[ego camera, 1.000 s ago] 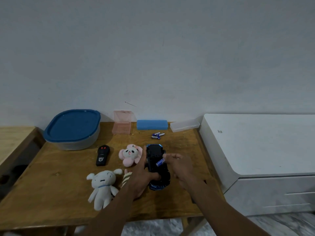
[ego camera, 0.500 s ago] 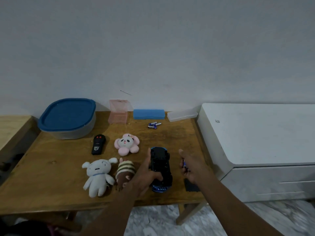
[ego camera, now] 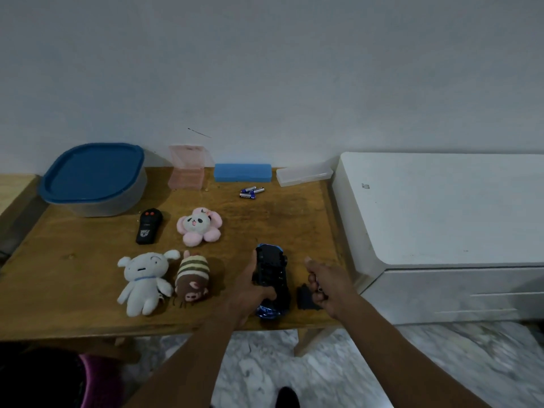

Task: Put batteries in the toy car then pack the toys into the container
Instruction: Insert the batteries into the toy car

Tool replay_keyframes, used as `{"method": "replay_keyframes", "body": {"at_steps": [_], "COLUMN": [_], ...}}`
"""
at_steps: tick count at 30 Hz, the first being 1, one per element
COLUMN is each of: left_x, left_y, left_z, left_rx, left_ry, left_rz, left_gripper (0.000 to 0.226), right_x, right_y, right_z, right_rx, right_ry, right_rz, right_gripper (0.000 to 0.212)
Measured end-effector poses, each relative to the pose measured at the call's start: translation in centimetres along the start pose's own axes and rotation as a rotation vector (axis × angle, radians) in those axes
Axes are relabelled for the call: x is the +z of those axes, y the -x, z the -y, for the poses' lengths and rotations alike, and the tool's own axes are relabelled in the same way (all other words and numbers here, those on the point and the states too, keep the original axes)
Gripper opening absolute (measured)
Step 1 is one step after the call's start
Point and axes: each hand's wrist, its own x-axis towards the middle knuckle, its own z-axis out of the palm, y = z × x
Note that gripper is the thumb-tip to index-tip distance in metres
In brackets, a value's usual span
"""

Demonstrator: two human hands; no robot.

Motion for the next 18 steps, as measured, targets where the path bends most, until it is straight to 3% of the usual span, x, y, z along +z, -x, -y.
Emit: {"method": "replay_keyframes", "body": {"at_steps": [3, 7, 12, 18], "left_x": [0.3, 0.6, 0.0, -1.2], "left_y": [-0.4, -0.3, -0.3, -0.1], "left_z": [-0.2, -0.5, 0.5, -0.2], "left_rx": [-0.010, 0.015, 0.015, -0.054], "left_ry": [0.000, 0.003, -0.005, -0.196], "left_rz": [-0.033, -0.092, -0.114, -0.084], "left_gripper": [0.114, 0.096, 0.097, 0.086], "right_x": [-0.4, -0.7, -0.4, 1.3], "right_y": [-0.3, -0.6, -0.8, 0.1], "right_z": [0.1, 0.1, -0.1, 0.2], "right_rx": [-0.012, -0.012, -0.003, -0.045], "right_ry": [0.028, 0.058, 0.051, -0.002], "right_rz": [0.018, 0.023, 0.016, 0.038], "right_gripper": [0.026, 0.026, 0.024, 0.024]}}
